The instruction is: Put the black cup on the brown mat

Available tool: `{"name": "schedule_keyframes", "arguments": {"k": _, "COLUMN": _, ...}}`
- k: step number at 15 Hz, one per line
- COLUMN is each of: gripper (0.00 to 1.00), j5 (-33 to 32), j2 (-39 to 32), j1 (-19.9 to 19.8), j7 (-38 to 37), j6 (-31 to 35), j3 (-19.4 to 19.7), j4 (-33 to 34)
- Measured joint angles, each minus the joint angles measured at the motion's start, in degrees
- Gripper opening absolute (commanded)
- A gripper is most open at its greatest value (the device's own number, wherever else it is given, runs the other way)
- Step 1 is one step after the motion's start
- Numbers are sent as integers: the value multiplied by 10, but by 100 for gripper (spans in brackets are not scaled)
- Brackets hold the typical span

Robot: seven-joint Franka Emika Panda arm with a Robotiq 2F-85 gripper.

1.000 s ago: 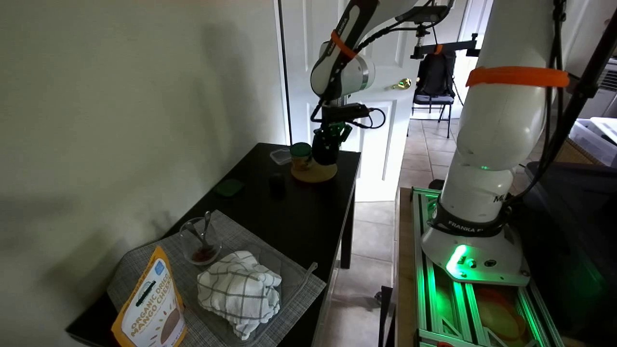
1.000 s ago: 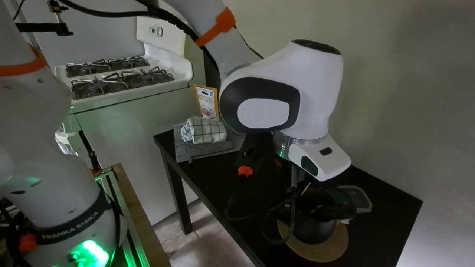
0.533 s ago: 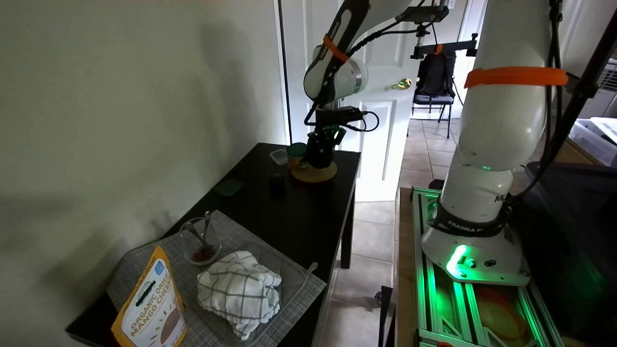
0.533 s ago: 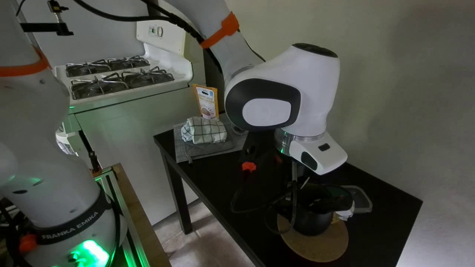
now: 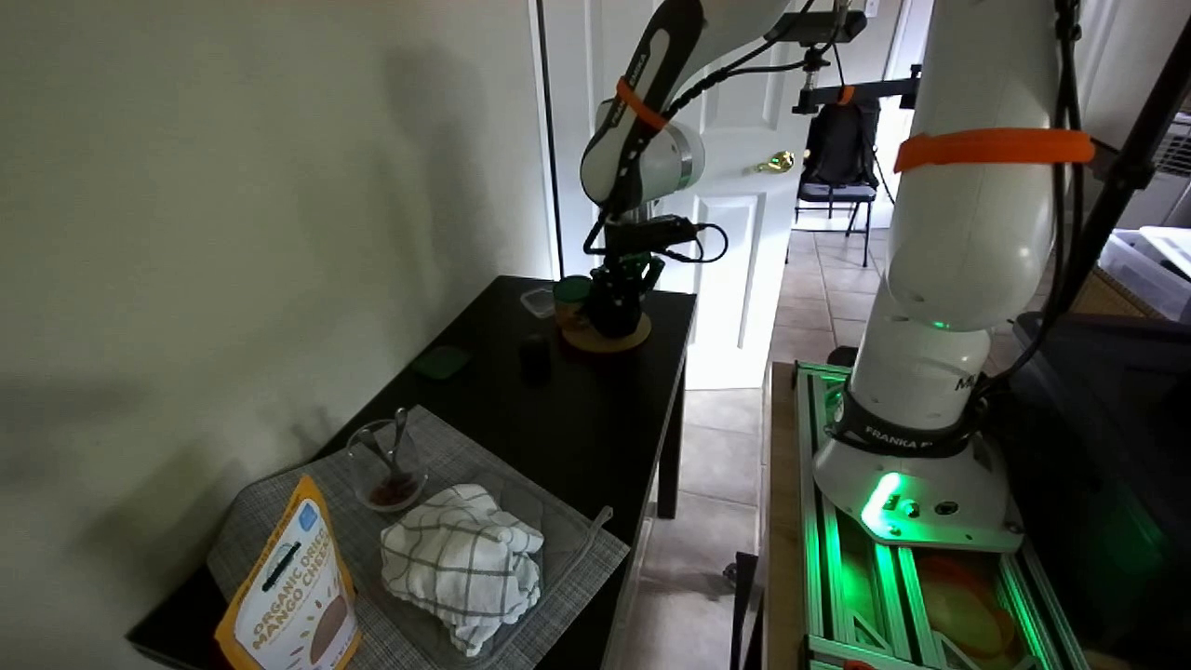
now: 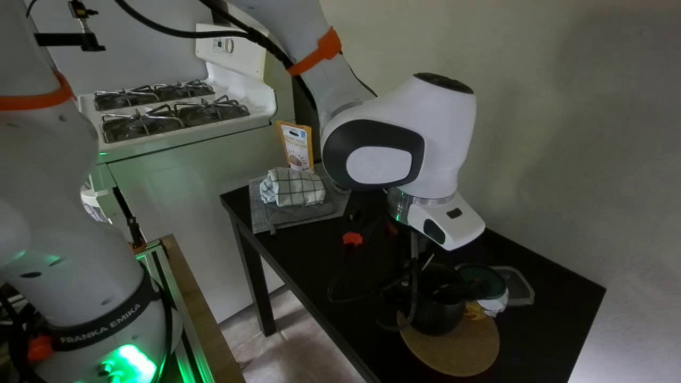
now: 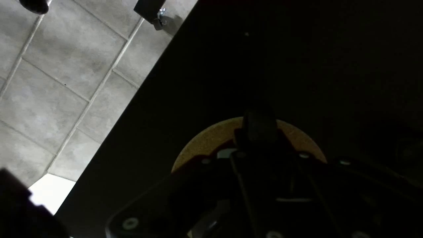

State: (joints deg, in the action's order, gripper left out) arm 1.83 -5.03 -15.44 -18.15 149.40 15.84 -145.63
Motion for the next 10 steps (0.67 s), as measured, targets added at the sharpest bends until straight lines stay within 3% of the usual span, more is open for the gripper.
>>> {"name": "schedule_keyframes", "arguments": {"k": 1, "gripper": 47, "j5": 0, "j2": -2, "j1": 0, "j7": 0, "j6": 0, "j3": 0, "j4": -1}}
{"name": "schedule_keyframes", "arguments": {"k": 3, "gripper": 53, "j5": 0, "j2": -4, "j1": 0, "j7": 0, "j6": 0, "j3": 0, "j4": -1}}
{"name": "schedule_keyframes", "arguments": {"k": 9, "gripper": 99, "j5": 0, "j2": -2, "j1": 0, "j7": 0, "j6": 0, "j3": 0, "j4": -1}}
{"name": "schedule_keyframes", "arguments": {"k": 10, "gripper": 100, "j5": 0, "j2": 1, "j1": 0, "j7": 0, "j6": -1, "j3": 1, "j4": -1}}
